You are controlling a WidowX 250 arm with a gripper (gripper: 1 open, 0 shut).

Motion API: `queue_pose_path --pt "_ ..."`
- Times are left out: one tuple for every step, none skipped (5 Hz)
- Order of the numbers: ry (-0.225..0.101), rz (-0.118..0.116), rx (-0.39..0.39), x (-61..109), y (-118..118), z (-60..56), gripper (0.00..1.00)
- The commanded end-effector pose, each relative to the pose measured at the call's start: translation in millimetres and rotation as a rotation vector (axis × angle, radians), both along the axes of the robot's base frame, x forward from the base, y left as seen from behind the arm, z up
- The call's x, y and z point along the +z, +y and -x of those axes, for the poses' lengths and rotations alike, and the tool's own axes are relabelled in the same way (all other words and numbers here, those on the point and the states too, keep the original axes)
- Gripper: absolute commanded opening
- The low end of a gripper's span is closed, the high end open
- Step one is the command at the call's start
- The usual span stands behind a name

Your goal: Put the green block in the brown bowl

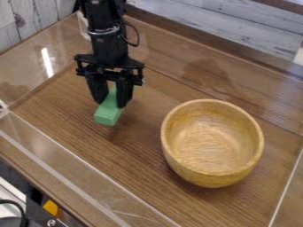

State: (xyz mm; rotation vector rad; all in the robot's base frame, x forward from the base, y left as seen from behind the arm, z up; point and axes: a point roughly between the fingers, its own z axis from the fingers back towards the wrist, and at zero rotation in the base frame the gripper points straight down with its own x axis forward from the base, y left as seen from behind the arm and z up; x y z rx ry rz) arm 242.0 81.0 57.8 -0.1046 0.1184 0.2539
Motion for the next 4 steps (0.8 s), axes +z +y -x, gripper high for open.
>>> queue_pose_path --pt "-0.079 -0.025 0.004 23.6 2 -6.4 0.00" --pt "-0.094 -0.016 -0.013 36.5 -9 -4.7 0.00" --pt "-0.109 0.012 -0.056 52.1 -39 -2.1 0.00" --pt "-0.116 0.035 -0.126 58.8 -78 -1.5 0.00"
